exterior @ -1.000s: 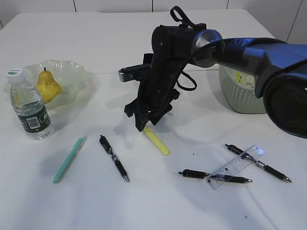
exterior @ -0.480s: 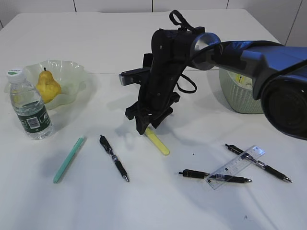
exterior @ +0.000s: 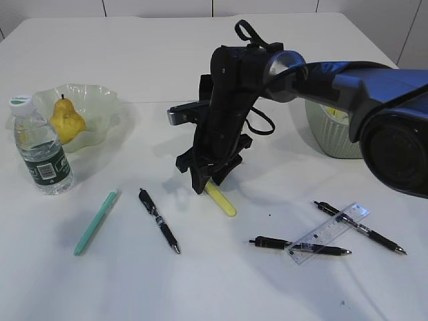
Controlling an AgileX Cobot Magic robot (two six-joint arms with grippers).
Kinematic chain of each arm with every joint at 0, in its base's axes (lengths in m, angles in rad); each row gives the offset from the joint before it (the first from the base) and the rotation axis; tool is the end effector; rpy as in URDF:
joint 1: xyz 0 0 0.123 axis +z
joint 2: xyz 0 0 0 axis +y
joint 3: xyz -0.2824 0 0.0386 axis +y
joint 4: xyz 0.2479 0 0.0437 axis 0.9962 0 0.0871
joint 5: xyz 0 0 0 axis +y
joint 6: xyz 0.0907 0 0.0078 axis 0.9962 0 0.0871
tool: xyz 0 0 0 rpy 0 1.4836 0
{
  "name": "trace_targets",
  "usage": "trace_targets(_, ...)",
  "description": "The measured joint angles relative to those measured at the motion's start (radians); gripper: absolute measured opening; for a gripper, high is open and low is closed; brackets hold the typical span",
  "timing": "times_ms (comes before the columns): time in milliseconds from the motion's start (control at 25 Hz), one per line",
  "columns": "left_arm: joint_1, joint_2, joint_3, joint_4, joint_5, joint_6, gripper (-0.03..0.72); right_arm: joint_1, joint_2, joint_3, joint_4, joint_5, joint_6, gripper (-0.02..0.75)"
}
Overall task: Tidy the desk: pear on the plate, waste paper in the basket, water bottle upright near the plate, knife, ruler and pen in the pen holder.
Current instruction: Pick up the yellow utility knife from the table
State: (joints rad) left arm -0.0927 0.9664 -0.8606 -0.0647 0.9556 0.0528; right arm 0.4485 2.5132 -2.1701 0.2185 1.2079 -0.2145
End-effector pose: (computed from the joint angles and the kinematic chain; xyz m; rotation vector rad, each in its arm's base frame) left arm 0.1723 -0.0208 0.3194 0.1582 2.5399 -0.0975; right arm 0.4510 0.2375 0.1270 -0.8933 2.9077 0.3349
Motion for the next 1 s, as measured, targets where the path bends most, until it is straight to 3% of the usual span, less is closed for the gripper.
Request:
trace_targets(560, 0.000, 0.000, 0.000, 0.000, 0.002, 0.000, 0.531, 0.000, 0.000, -0.002, -0.013, 0.009, 0.002, 0.405)
trace_targets(1000, 0.000, 0.000, 0.000, 0.000, 0.005, 0.000, 0.520, 0.000, 0.000, -0.002, -0.035, 0.009, 0.002, 0.299)
